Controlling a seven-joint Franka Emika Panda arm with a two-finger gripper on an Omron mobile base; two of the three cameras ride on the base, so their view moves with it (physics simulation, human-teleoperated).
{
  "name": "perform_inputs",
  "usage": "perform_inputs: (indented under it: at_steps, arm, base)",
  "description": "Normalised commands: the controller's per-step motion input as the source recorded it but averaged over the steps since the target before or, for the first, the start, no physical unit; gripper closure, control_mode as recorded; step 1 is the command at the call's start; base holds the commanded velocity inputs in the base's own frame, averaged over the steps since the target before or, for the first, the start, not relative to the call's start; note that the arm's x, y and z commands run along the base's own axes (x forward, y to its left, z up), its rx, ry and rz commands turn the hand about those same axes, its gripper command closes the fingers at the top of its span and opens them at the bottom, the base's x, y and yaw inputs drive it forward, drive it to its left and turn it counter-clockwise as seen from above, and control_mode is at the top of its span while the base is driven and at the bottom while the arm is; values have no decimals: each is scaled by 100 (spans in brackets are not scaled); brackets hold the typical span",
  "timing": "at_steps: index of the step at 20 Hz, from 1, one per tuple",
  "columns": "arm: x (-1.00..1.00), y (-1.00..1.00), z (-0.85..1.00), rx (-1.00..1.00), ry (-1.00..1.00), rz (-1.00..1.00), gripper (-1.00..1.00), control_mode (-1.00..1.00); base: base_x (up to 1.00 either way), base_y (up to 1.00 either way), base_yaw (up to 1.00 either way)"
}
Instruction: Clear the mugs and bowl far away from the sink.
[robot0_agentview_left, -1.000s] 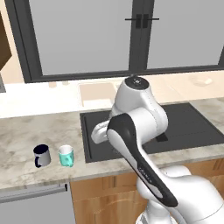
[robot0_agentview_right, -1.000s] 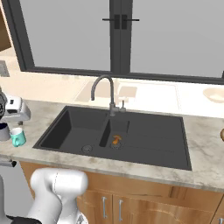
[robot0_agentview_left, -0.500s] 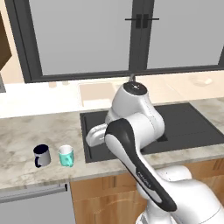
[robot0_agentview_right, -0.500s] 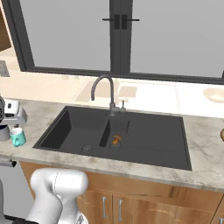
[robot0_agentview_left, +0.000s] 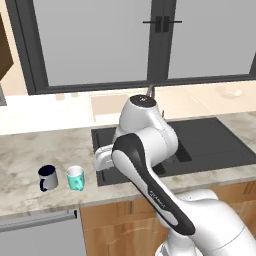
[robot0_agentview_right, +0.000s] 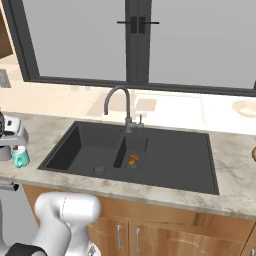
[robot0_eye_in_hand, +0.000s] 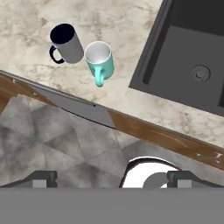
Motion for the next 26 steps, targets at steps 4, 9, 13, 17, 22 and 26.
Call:
perform_inputs:
  at_steps: [4,9,13,17,22,26]
  arm:
    - [0,17,-24,0,3,0,-100,-100]
    - [0,16,-32,0,0,0,-100,-100]
    - [0,17,-32,0,0,0,-100,-100]
    - [0,11,-31,0,0,0,-100,-100]
    - [1,10,-31,0,0,0,-100,-100]
    - [8,12,-26,0,0,0,-100,-100]
  base:
    - [0,0,0]
    - [0,0,0]
    - [0,0,0]
    - [0,0,0]
    - [0,0,0]
    - [0,0,0]
